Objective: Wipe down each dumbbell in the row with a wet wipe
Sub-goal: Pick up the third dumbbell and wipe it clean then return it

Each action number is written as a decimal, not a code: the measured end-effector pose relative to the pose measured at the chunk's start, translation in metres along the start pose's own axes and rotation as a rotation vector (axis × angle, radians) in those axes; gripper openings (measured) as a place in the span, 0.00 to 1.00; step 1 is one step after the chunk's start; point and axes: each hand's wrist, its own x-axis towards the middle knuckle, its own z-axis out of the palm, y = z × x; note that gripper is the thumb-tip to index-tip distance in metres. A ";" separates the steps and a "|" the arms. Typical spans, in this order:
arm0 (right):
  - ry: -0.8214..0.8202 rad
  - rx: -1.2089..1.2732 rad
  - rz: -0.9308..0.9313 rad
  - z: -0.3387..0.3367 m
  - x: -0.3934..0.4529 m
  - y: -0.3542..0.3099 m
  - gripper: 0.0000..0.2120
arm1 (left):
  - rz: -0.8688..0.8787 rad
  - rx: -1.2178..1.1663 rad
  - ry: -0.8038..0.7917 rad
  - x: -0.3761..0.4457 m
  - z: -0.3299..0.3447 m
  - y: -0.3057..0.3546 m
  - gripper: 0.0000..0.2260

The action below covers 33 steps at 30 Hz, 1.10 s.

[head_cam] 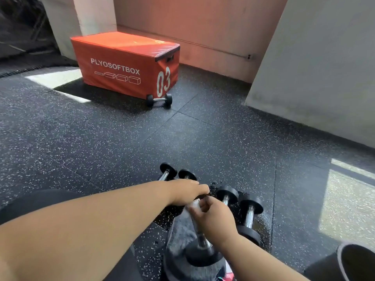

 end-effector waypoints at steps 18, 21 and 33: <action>0.120 -0.370 -0.194 0.020 0.006 0.005 0.13 | -0.307 -0.117 0.137 0.011 0.014 0.007 0.51; 0.045 -0.232 -0.108 0.018 0.007 0.002 0.10 | -0.293 -0.100 0.114 0.016 0.017 0.004 0.49; -0.130 -0.293 -0.102 0.000 0.006 0.017 0.13 | -0.292 -0.110 0.084 0.001 0.008 0.007 0.32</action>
